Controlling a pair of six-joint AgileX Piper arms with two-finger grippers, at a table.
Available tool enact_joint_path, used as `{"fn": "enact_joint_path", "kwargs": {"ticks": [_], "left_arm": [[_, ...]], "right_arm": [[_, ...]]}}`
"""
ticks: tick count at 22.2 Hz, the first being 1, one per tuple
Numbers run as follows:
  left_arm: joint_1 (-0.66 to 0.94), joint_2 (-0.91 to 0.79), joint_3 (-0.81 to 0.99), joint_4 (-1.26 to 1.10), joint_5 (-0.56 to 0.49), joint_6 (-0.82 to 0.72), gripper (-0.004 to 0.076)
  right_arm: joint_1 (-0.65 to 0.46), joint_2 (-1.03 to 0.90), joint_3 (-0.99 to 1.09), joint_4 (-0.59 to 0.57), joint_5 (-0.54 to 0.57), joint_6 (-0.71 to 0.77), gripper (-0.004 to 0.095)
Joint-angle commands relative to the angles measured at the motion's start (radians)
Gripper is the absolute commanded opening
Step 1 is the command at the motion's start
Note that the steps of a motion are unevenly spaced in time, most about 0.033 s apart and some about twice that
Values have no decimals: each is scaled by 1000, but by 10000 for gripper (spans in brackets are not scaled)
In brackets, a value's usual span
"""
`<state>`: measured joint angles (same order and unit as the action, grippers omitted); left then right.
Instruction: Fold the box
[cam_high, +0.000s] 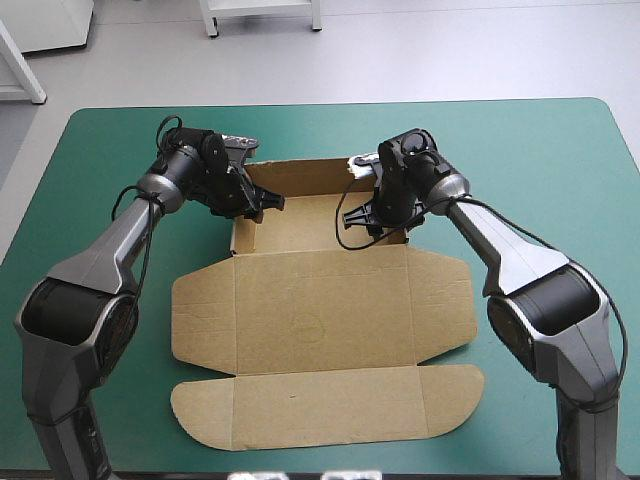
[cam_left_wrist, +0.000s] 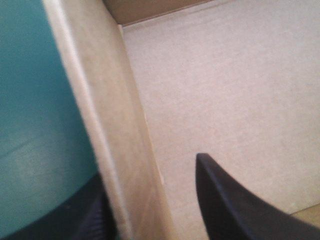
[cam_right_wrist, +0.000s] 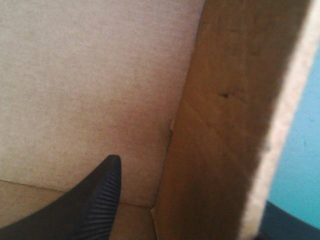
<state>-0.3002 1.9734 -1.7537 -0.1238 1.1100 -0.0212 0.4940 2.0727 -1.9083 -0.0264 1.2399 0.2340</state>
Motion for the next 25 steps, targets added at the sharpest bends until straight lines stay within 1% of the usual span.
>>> {"fn": "enact_joint_path", "kwargs": {"ticks": [1, 3, 7, 11, 15, 19, 25], "left_arm": [[-19, -68, -18, -80, -1, 3, 517], [-19, -68, -18, -80, -3, 3, 542], [-19, -68, -18, -77, -13, 3, 542], [-19, -72, -20, -64, -42, 3, 542], [-19, -94, -20, -59, -90, 12, 542], [-19, -143, -20, 2, -147, 12, 542], [-19, -158, -20, 36, -162, 12, 542]], "right_arm": [[11, -53, -28, 26, 6, -4, 564], [11, -57, -28, -3, 6, -4, 564], [11, -59, -49, -37, 5, -10, 564], [9, -59, -175, -96, 6, -12, 564], [5, -59, -260, -100, 6, -29, 563], [5, -68, -287, -102, 6, -40, 563], [3, -70, -287, -110, 6, -40, 563]]}}
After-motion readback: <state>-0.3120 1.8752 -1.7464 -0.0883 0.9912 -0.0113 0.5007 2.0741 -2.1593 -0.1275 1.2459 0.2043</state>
